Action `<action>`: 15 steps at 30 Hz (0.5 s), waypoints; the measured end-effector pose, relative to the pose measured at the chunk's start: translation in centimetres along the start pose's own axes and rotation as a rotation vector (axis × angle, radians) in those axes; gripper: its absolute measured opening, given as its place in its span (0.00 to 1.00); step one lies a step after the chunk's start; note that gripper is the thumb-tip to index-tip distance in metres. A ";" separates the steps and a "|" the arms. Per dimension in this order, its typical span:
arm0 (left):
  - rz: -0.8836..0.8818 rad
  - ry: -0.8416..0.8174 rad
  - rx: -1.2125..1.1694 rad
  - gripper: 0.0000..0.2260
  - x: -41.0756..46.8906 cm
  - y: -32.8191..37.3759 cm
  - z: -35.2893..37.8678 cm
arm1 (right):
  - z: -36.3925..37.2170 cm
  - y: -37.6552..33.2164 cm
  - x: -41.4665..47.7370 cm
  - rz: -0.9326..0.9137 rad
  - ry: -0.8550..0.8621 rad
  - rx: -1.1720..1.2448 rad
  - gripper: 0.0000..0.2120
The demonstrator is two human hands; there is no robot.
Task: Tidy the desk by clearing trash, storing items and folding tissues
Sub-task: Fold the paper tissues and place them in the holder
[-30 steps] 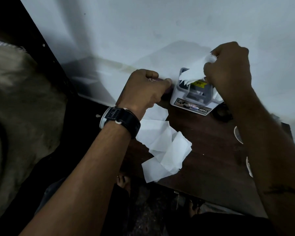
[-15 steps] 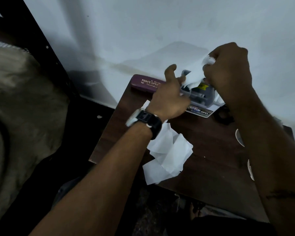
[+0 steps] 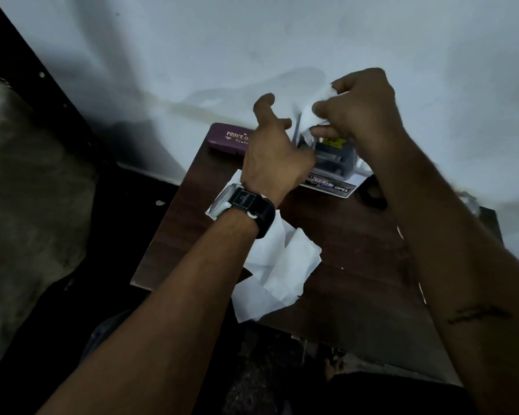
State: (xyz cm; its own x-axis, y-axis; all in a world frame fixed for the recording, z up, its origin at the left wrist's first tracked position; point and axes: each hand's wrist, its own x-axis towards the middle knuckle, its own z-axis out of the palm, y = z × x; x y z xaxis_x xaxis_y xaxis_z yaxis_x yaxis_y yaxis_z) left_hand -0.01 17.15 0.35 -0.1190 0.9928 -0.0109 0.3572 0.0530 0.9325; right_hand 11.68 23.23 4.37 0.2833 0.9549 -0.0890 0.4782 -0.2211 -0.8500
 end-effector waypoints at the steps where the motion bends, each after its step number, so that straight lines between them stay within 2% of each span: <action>1: 0.016 -0.004 0.007 0.39 0.0 -0.1 0.1 | 0.2 -0.2 0.1 0.027 -0.018 0.050 0.13; 4: 0.064 0.005 0.004 0.38 0.2 -0.3 0.6 | 0.3 -0.7 0.1 0.061 -0.056 0.087 0.11; 7: 0.075 0.006 0.019 0.35 0.5 -0.5 1.2 | 0.2 -0.2 0.8 0.059 -0.054 0.023 0.07; 9: 0.093 0.015 0.027 0.34 0.5 -0.6 1.8 | 0.1 -0.3 1.1 0.061 -0.057 0.017 0.11; 12: 0.090 0.036 0.016 0.34 0.5 -0.6 2.2 | 0.0 -0.6 1.2 0.100 -0.088 0.071 0.10; 15: 0.083 0.043 -0.001 0.34 0.7 -0.7 2.3 | 0.4 -0.7 0.9 0.143 -0.146 0.112 0.16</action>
State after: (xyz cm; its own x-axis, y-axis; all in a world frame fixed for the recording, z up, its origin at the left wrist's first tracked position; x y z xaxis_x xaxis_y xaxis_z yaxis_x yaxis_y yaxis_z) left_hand 1.78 18.07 -1.16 -0.1290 0.9882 0.0820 0.3667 -0.0293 0.9299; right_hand 11.29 24.28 4.67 0.2143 0.9358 -0.2799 0.3441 -0.3405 -0.8750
